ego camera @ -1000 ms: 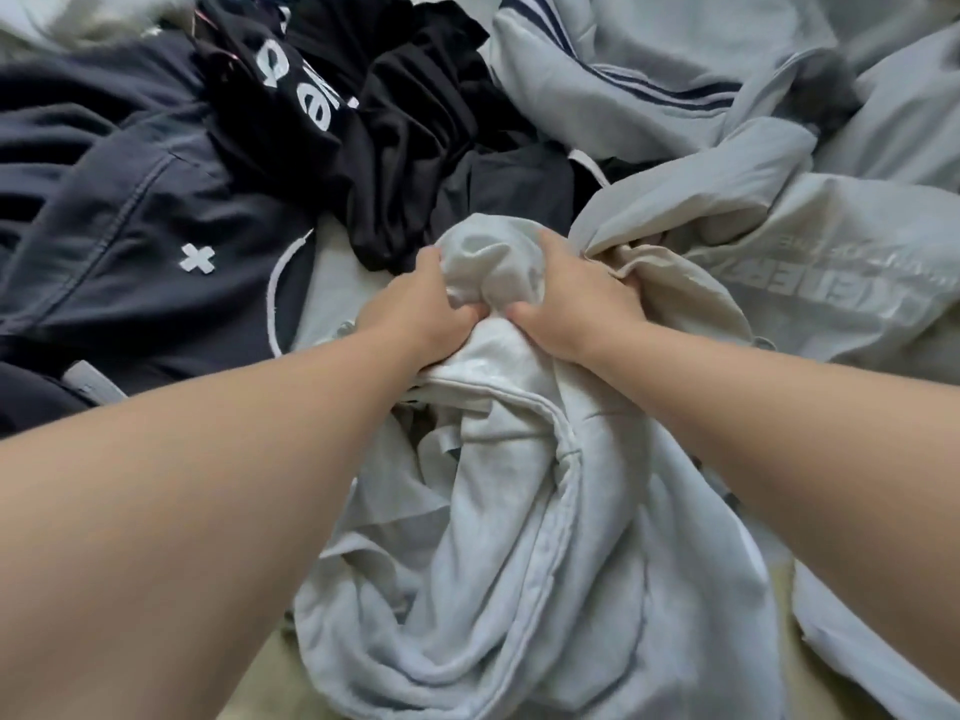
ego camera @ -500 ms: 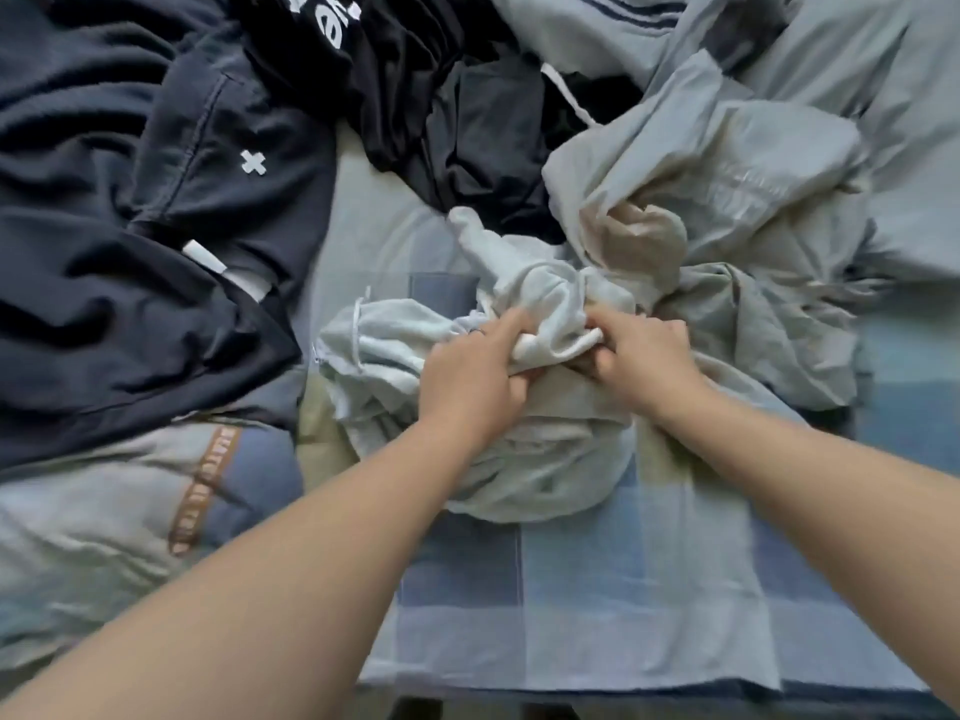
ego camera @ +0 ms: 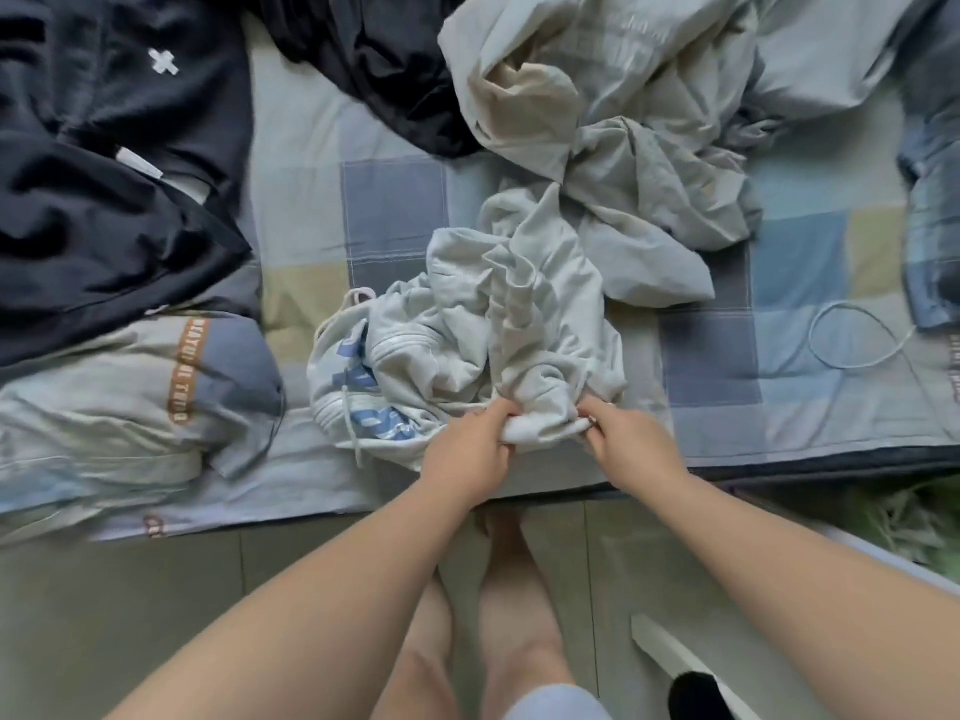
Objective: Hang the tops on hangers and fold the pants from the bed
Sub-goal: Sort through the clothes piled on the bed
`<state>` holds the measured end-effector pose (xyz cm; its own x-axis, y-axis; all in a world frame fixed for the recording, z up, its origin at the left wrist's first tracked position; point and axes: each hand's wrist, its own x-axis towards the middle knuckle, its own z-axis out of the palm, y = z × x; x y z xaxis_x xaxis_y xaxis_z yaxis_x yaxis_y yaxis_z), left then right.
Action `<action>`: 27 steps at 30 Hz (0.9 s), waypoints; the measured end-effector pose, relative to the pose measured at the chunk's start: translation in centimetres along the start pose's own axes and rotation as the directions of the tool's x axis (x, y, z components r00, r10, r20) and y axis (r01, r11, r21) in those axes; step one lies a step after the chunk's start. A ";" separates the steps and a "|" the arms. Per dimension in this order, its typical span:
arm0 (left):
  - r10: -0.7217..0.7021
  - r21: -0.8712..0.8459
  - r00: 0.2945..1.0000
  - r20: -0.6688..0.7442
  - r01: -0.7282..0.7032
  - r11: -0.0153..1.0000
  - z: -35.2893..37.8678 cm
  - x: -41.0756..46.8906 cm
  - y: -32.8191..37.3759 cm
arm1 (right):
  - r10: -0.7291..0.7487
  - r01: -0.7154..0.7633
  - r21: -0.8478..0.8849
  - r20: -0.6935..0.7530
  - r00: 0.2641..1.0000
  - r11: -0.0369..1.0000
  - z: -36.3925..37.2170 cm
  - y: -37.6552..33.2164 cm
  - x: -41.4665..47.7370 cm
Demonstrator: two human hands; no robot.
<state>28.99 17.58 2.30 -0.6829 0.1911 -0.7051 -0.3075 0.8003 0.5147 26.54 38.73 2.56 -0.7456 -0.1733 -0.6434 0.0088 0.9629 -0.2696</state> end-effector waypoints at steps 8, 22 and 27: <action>0.101 0.144 0.884 -0.457 -0.038 0.989 -5.2 3.5 -0.2 | 0.000 0.055 0.215 -0.249 0.968 0.975 -4.2 -2.2 4.1; -0.093 0.290 0.988 -0.125 0.126 0.949 -10.5 11.5 -1.1 | 0.003 -0.030 0.227 0.119 0.993 0.973 -6.2 -7.7 14.1; -0.152 0.029 0.984 -0.093 0.155 0.987 -8.1 5.2 -0.2 | 0.191 -0.223 0.266 0.144 0.971 0.938 -6.8 -3.9 7.9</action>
<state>20.14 13.76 2.50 -0.6871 0.0135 -0.7264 -0.3902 0.8366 0.3846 16.08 35.03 3.41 -0.6264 -0.0146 -0.7794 0.3521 0.8867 -0.2996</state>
